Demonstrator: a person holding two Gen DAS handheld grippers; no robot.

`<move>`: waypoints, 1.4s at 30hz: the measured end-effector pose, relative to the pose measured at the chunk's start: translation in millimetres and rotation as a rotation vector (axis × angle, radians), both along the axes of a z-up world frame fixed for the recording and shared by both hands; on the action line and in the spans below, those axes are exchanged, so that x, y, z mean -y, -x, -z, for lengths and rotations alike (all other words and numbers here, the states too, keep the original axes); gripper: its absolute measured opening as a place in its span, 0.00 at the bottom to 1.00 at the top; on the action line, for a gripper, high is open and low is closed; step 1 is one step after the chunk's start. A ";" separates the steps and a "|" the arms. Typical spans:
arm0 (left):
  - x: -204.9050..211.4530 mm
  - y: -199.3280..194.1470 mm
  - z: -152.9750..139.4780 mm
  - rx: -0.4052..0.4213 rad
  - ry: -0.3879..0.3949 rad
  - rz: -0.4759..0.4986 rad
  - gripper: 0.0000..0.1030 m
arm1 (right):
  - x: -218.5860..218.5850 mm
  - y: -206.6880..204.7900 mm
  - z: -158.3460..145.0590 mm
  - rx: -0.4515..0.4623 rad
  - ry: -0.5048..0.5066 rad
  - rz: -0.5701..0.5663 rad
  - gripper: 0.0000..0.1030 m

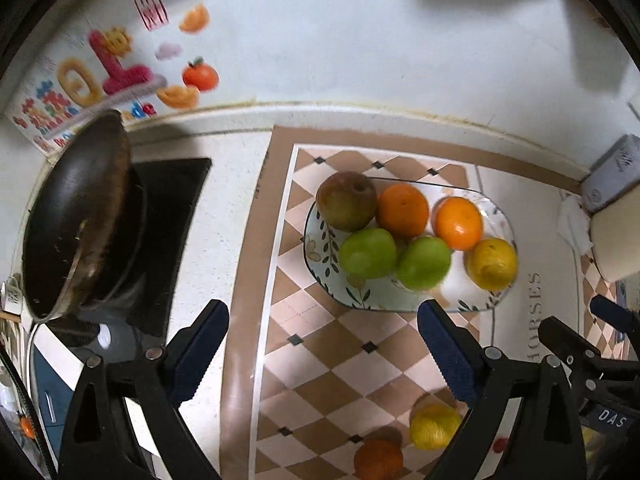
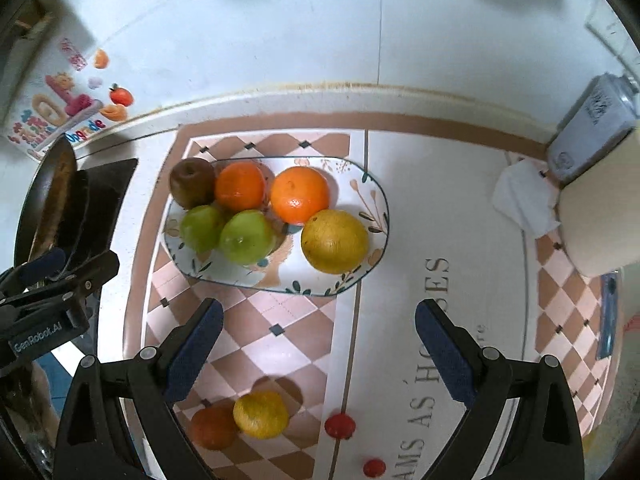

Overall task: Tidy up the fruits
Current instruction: 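Lift both open tools away from the plate, then grasp a brownish-orange fruit with the left tool while the right tool grasps a yellow lemon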

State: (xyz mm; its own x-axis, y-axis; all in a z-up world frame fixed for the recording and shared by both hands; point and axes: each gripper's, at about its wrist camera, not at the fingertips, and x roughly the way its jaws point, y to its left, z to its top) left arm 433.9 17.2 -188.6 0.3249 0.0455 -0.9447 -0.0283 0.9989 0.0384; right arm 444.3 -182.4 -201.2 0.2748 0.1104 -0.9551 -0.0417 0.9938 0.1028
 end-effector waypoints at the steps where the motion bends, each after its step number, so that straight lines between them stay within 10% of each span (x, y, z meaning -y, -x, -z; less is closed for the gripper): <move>1: -0.3 3.9 -2.8 0.007 0.002 0.002 0.94 | -0.8 5.6 -5.7 0.012 -0.001 0.004 0.96; 27: 1.2 135.7 -111.6 0.259 0.064 0.093 0.94 | 3.4 150.1 -138.9 0.285 -0.021 0.073 0.96; 35: 7.0 135.2 -96.9 0.222 0.066 0.102 0.94 | 16.8 152.0 -134.0 0.284 -0.058 0.118 0.96; 42: 19.8 120.7 -36.4 0.080 0.014 0.111 1.00 | 31.7 134.2 -70.9 0.135 -0.111 0.141 0.96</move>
